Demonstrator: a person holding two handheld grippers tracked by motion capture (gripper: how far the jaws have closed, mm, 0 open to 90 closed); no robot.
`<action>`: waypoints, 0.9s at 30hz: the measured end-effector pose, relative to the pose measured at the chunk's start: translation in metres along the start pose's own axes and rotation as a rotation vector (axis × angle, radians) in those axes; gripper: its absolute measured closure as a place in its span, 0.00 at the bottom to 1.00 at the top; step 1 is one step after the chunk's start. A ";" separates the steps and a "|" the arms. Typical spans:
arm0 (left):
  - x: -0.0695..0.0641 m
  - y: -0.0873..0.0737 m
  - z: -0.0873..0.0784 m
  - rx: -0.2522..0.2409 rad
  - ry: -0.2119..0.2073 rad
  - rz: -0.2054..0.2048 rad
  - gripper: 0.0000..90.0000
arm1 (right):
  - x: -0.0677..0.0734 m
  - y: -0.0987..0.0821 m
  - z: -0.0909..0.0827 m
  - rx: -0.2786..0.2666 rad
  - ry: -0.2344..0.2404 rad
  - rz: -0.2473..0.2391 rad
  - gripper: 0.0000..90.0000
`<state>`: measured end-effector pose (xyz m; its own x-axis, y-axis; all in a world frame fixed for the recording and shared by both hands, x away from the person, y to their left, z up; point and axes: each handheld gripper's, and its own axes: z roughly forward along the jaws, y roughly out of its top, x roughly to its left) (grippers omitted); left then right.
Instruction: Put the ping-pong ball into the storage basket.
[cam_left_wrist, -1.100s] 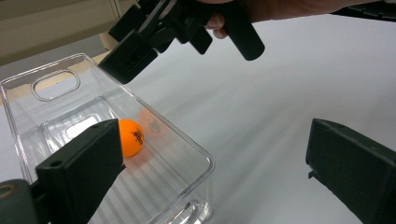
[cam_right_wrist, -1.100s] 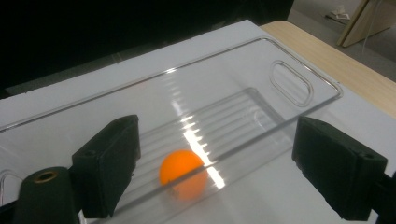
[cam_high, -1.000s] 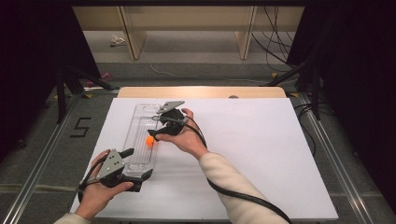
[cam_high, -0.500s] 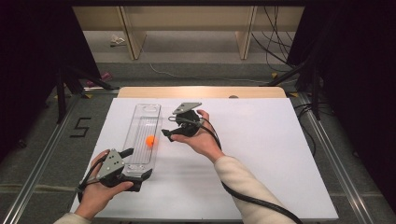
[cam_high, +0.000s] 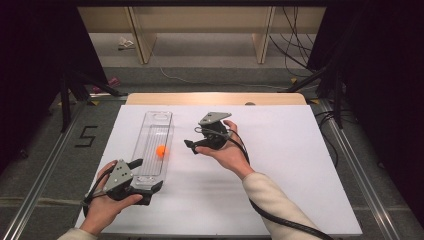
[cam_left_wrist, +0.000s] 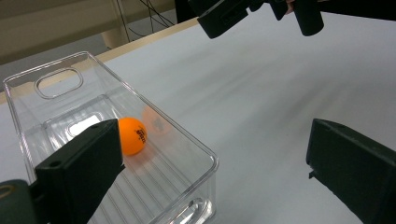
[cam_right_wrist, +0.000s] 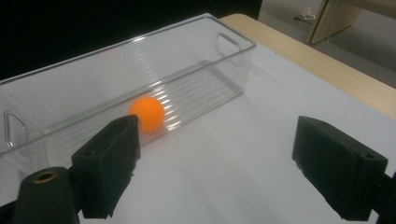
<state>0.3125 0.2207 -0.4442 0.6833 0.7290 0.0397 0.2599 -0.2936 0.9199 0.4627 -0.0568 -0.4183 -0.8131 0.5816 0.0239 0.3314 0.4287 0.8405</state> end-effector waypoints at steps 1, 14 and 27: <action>0.000 0.000 0.000 0.000 0.000 0.000 0.04 | -0.001 -0.001 -0.002 -0.001 -0.002 0.000 0.18; 0.000 0.000 0.000 0.001 0.005 -0.004 0.04 | -0.011 -0.014 -0.020 -0.004 -0.027 0.017 0.18; 0.000 0.000 0.000 0.002 0.008 -0.001 0.04 | -0.022 -0.030 -0.042 -0.007 -0.051 0.045 0.18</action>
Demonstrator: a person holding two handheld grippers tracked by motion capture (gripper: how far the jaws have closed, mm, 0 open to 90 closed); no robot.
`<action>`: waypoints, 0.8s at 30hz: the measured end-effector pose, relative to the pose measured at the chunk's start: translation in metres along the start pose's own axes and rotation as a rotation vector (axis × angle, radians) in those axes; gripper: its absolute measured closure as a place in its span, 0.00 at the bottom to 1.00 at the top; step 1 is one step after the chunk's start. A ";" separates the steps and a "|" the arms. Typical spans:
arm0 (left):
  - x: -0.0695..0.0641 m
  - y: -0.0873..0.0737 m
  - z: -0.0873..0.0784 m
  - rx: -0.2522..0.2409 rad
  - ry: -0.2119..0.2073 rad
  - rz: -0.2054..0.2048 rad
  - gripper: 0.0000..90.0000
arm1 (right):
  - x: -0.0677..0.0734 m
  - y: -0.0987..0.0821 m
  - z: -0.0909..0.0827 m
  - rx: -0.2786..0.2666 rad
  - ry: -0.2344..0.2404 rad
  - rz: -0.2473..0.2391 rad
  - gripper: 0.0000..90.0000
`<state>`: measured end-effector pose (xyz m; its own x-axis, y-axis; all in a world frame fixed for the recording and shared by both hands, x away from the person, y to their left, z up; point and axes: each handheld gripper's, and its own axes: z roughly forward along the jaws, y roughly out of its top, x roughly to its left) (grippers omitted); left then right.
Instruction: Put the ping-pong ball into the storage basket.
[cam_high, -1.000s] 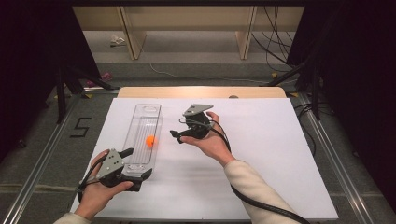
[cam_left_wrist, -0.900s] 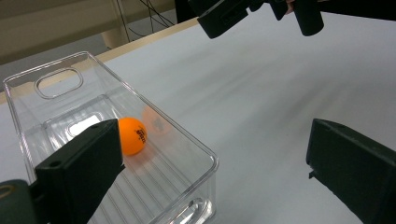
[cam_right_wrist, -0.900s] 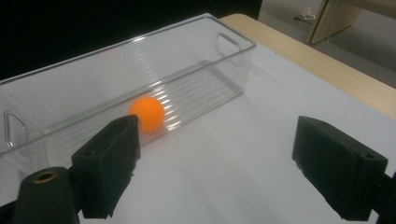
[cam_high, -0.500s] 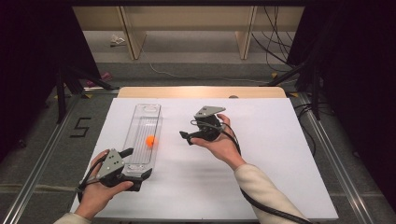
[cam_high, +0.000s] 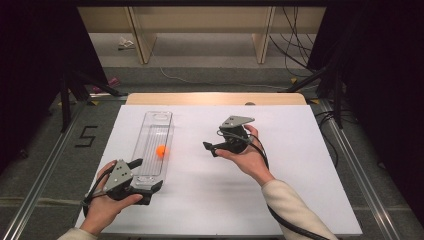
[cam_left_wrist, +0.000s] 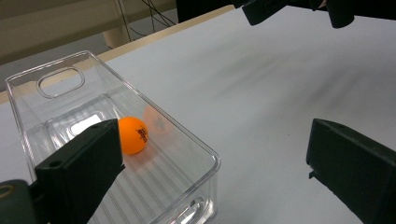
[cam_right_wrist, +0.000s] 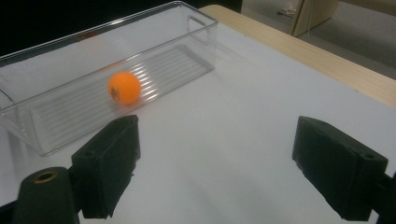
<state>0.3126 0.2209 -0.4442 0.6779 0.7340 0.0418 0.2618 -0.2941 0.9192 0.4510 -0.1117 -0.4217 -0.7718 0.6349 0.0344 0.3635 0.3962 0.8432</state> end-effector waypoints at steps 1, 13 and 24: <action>0.000 0.000 0.000 0.000 0.000 -0.001 0.04 | -0.001 -0.001 -0.002 -0.003 -0.003 0.004 0.18; 0.000 0.000 0.000 0.002 0.002 -0.003 0.04 | -0.010 -0.012 -0.020 -0.010 -0.023 0.026 0.18; 0.000 0.000 0.000 0.003 0.004 -0.003 0.04 | -0.017 -0.025 -0.038 -0.011 -0.043 0.045 0.18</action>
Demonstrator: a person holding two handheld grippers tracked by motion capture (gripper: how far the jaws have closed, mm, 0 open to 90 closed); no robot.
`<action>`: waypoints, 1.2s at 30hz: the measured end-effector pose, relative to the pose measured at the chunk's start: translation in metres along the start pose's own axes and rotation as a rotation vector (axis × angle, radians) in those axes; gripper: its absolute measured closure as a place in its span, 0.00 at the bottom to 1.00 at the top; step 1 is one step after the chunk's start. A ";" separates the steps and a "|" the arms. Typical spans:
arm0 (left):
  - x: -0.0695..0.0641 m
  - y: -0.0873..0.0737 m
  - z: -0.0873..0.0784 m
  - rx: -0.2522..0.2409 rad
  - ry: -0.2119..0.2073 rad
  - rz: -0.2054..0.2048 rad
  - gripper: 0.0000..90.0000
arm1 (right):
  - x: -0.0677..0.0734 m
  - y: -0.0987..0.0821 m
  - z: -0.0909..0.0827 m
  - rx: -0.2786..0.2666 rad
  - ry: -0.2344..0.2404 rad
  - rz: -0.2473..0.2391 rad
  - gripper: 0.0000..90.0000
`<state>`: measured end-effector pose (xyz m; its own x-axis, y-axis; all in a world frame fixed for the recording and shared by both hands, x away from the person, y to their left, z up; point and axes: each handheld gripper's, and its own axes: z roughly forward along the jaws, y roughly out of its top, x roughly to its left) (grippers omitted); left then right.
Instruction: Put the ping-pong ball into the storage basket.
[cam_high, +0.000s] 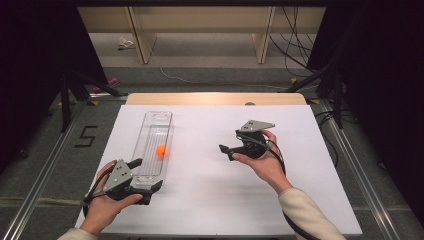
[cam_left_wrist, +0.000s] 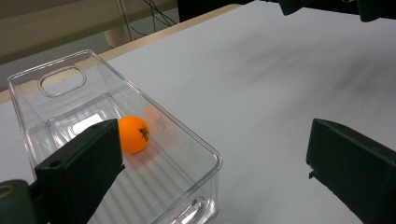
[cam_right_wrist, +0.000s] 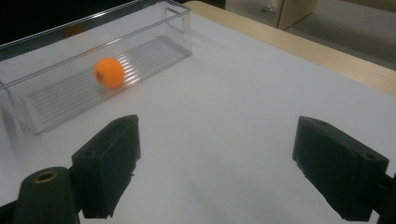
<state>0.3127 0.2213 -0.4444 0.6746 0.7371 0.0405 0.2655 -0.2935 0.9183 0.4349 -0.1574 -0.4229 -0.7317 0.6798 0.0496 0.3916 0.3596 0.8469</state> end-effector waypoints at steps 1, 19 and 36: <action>0.000 0.000 0.000 0.000 0.000 0.000 0.04 | -0.001 -0.001 -0.002 -0.003 -0.002 0.003 0.18; 0.001 0.000 0.000 0.001 0.006 -0.004 0.04 | -0.017 -0.022 -0.039 -0.008 -0.047 0.040 0.18; 0.003 0.000 -0.001 -0.002 0.013 -0.009 0.04 | -0.026 -0.041 -0.074 -0.037 -0.088 0.071 0.18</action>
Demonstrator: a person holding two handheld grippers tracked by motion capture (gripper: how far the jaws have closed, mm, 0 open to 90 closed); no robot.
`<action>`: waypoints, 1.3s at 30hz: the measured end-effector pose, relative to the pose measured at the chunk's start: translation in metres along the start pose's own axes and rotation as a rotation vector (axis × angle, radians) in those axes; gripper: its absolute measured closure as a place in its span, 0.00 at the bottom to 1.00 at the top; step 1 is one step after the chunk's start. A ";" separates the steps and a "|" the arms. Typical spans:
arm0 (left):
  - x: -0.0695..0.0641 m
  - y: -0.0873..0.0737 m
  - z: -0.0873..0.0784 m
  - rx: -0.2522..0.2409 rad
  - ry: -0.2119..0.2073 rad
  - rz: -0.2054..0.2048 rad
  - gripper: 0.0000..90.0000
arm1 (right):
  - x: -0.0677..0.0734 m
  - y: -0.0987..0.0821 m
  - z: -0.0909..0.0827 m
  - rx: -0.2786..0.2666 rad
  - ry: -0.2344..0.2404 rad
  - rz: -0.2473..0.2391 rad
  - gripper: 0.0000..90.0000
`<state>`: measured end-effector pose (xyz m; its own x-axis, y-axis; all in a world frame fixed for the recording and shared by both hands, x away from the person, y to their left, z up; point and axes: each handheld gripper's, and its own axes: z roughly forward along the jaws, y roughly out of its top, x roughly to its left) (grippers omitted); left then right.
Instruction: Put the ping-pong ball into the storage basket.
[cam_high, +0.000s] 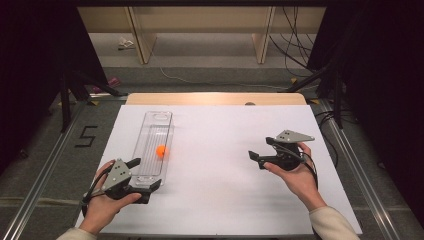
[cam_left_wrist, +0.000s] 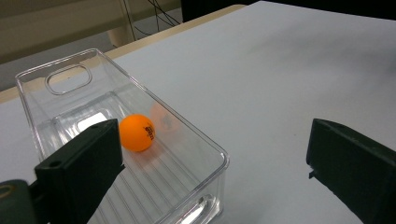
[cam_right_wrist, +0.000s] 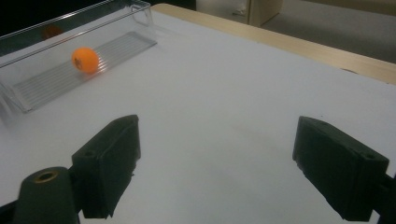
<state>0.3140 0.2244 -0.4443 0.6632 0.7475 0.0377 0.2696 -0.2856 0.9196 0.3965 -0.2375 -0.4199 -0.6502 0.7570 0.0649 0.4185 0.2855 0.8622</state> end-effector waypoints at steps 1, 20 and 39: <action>0.000 0.000 0.000 0.000 0.000 0.000 0.04 | -0.001 -0.001 -0.002 -0.004 -0.005 0.002 0.18; 0.000 0.000 0.000 0.002 0.001 0.001 0.04 | -0.011 -0.025 -0.033 -0.001 -0.047 0.027 0.18; 0.001 0.000 -0.001 0.000 0.003 -0.001 0.04 | -0.010 -0.040 -0.048 0.013 -0.066 0.033 0.18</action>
<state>0.3142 0.2259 -0.4442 0.6607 0.7497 0.0382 0.2701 -0.2850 0.9197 0.3560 -0.2848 -0.4304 -0.5931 0.8029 0.0592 0.4473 0.2675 0.8534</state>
